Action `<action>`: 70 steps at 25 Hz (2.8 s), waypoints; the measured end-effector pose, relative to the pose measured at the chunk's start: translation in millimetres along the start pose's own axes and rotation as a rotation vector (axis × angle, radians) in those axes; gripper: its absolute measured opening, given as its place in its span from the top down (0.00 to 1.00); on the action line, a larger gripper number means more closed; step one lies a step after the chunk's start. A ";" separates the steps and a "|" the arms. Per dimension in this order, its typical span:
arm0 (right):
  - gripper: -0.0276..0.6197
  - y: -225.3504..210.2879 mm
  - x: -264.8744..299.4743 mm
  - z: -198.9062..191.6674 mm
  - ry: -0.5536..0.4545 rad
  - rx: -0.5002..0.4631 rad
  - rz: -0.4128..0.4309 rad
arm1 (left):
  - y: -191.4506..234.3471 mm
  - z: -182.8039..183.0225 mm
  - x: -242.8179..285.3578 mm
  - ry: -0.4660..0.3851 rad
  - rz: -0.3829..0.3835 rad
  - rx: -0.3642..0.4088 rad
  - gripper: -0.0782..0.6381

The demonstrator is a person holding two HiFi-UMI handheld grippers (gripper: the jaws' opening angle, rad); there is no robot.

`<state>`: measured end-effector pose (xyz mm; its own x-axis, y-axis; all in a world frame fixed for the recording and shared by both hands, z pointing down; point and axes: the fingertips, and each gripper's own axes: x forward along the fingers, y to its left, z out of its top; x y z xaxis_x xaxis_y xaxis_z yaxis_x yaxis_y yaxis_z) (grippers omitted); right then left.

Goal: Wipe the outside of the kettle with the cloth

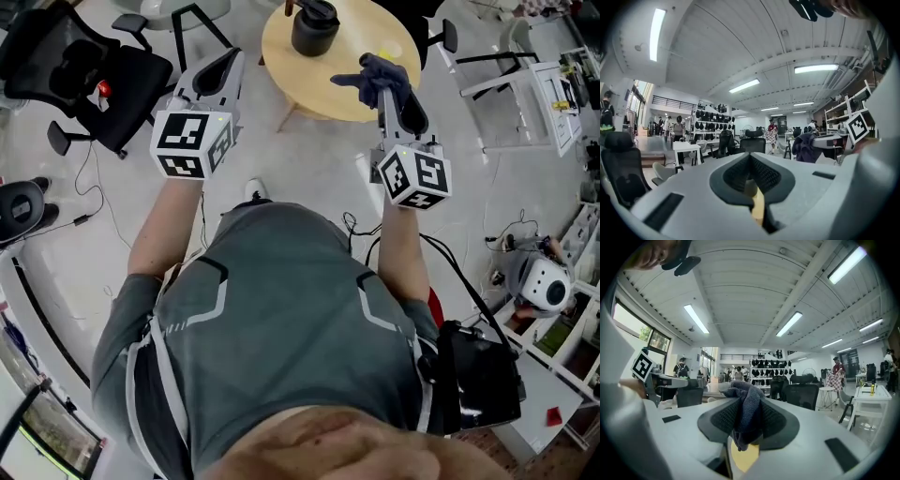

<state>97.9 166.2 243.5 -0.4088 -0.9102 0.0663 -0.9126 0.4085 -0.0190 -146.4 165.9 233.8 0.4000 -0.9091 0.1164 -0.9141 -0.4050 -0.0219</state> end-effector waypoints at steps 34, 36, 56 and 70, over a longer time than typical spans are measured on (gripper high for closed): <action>0.75 -105.6 212.0 -18.5 0.038 0.018 0.144 | 60.8 -31.4 250.9 0.125 0.016 0.031 0.88; 0.75 -103.9 218.0 -19.9 0.041 0.023 0.135 | 65.2 -32.9 258.9 0.131 -0.010 0.047 0.88; 0.75 -17.6 287.7 -72.8 0.122 0.065 -0.099 | 134.4 -119.8 333.6 0.220 -0.473 0.092 0.75; 0.75 60.4 323.2 -147.4 0.224 0.100 -0.116 | 112.6 -198.6 374.9 0.356 -0.732 0.312 0.69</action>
<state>-87.9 -93.2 410.9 -0.2991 -0.9083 0.2923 -0.9542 0.2832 -0.0963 -112.7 -201.2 472.2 0.7874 -0.3468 0.5097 -0.3548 -0.9310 -0.0854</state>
